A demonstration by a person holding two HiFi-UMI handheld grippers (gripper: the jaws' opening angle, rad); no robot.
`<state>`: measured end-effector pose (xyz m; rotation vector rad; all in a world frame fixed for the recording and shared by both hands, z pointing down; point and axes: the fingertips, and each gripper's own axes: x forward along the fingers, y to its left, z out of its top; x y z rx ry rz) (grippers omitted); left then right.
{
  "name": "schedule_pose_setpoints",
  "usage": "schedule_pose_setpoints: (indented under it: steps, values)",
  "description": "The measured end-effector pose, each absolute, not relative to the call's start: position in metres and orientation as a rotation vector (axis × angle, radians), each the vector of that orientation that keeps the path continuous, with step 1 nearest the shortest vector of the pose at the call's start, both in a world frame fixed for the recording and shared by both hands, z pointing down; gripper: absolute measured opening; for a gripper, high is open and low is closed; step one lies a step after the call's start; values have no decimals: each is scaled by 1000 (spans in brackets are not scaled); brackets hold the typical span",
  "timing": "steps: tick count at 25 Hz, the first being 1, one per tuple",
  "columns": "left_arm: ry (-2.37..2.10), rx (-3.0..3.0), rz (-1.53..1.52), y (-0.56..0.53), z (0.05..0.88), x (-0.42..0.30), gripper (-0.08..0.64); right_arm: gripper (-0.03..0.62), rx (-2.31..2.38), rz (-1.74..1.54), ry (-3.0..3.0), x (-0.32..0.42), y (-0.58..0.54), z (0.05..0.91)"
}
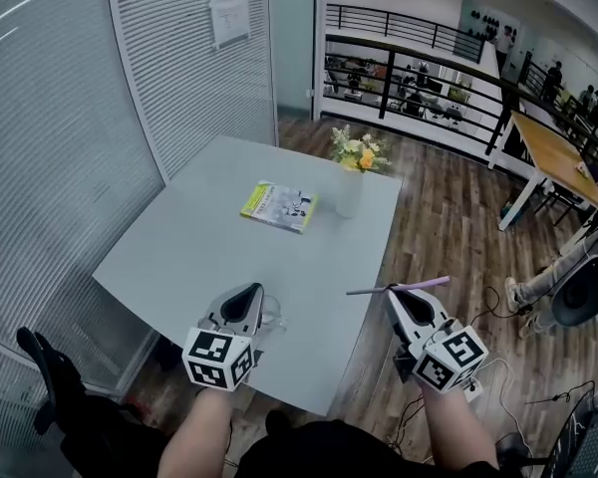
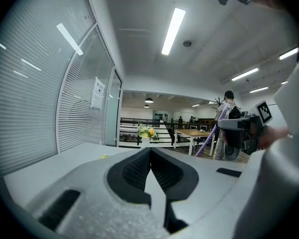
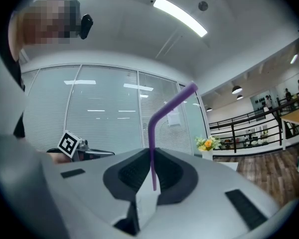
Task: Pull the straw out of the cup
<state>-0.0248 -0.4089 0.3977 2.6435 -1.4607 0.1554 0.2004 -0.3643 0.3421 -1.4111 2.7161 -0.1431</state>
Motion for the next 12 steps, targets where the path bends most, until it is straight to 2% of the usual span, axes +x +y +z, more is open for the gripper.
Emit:
schedule_pose_setpoints:
  steps: [12]
  values:
    - [-1470, 2644, 169, -409, 397, -17, 8, 24, -1383, -119, 2757, 199, -369, 337]
